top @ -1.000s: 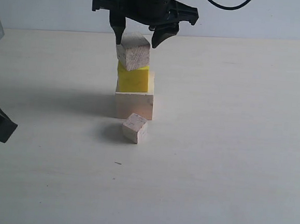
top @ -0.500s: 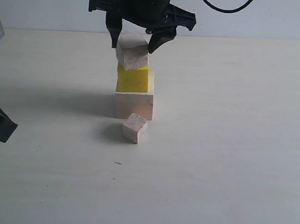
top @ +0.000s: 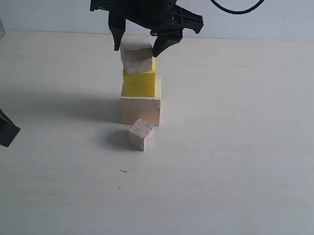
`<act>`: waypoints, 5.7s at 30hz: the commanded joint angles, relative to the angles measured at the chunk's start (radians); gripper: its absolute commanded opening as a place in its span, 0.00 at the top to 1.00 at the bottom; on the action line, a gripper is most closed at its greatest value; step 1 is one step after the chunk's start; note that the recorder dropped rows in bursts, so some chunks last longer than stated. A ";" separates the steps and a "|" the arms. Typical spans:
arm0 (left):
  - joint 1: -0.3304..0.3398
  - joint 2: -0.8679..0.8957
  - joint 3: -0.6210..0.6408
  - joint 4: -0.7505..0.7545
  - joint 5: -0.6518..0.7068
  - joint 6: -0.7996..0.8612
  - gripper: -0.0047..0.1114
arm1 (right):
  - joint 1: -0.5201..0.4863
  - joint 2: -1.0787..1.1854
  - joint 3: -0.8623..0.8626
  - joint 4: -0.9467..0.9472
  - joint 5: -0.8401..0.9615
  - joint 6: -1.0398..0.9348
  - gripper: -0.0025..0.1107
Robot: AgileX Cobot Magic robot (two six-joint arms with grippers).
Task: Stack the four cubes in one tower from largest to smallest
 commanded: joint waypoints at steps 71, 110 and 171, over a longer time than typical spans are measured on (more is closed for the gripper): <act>0.381 0.865 -0.482 -1.270 -0.079 1.097 0.96 | 0.002 -0.638 0.714 -0.274 0.002 -0.219 0.98; 0.381 0.894 -0.493 -1.330 -0.090 1.156 0.96 | 0.002 -0.638 0.714 -0.256 0.002 -0.219 0.98; 0.391 0.965 -0.526 -1.179 -0.079 1.067 0.96 | 0.002 -0.669 0.900 -0.234 -0.145 -0.165 0.98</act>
